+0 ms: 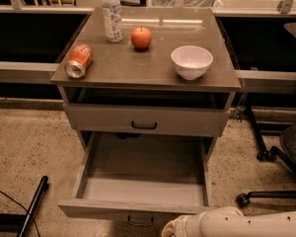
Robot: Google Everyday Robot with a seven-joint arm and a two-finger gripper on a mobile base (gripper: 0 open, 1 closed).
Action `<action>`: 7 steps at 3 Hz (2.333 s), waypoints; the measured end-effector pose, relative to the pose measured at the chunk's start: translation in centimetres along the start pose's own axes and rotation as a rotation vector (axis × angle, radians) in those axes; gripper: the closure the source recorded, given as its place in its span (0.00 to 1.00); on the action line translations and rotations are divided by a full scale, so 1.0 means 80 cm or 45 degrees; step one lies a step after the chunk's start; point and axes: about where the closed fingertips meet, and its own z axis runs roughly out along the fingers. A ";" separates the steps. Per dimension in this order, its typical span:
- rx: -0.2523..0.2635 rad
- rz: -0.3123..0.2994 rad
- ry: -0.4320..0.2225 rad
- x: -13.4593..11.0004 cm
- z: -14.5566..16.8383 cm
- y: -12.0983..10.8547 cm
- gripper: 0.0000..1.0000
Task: Close middle drawer
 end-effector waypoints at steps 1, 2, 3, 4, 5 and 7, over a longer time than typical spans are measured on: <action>0.000 0.000 0.000 0.000 0.000 0.000 0.12; 0.000 0.000 0.000 0.000 0.000 0.000 0.00; -0.001 0.000 0.000 0.000 0.000 0.000 0.00; -0.027 -0.014 0.002 -0.005 -0.001 0.010 0.00; -0.015 -0.060 -0.012 -0.014 -0.002 0.000 0.16; 0.050 -0.107 0.003 -0.005 0.005 -0.054 0.64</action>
Offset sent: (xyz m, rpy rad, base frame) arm 0.0000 0.0000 0.0000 0.0000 0.0000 0.0000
